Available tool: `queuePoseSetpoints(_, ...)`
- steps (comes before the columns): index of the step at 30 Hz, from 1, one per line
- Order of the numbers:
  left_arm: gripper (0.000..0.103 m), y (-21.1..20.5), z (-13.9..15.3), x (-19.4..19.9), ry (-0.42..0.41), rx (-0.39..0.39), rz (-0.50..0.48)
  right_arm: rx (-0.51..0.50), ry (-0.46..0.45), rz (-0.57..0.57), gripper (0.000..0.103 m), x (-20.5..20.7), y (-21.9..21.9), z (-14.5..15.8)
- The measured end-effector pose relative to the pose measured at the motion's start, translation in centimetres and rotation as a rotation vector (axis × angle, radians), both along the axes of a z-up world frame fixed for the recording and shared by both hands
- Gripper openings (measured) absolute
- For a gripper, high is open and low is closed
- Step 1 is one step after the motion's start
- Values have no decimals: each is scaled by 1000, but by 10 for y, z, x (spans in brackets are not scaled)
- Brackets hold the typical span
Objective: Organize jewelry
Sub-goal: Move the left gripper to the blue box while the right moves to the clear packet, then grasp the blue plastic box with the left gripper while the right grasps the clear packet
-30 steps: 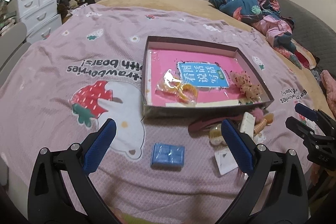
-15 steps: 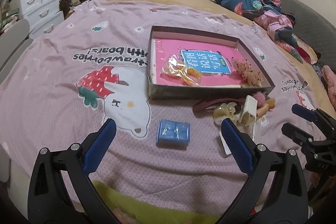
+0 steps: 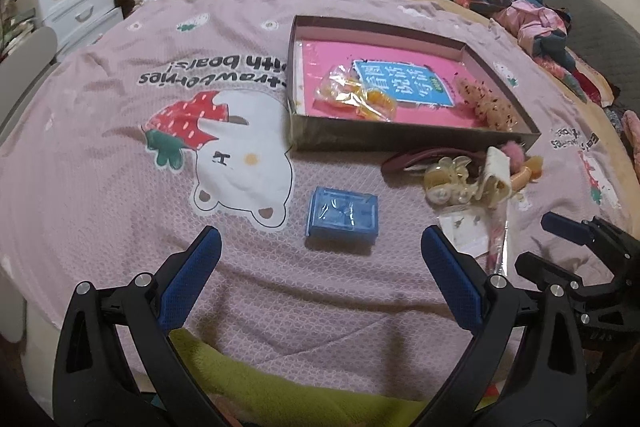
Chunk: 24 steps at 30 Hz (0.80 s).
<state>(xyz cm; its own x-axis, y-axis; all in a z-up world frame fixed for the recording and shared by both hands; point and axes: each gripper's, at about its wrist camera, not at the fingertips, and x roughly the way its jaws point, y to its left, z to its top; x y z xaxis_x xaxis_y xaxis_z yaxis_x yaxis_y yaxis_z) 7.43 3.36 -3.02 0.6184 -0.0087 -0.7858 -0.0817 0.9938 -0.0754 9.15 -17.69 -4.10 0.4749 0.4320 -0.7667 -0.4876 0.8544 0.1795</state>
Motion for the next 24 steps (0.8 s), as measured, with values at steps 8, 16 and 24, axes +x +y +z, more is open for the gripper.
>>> queuePoseSetpoints(8, 93, 0, -9, 7, 2, -16, -12, 28, 46, -18, 75, 6, 8, -8)
queuePoseSetpoints(16, 93, -3, -17, 17, 21, -45, -32, 35, 92, -54, 75, 12, 17, -18)
queuePoseSetpoints(24, 86, -3, -27, 31, 57, -85, -29, 11, 73, -48, 68, 10, 17, -23)
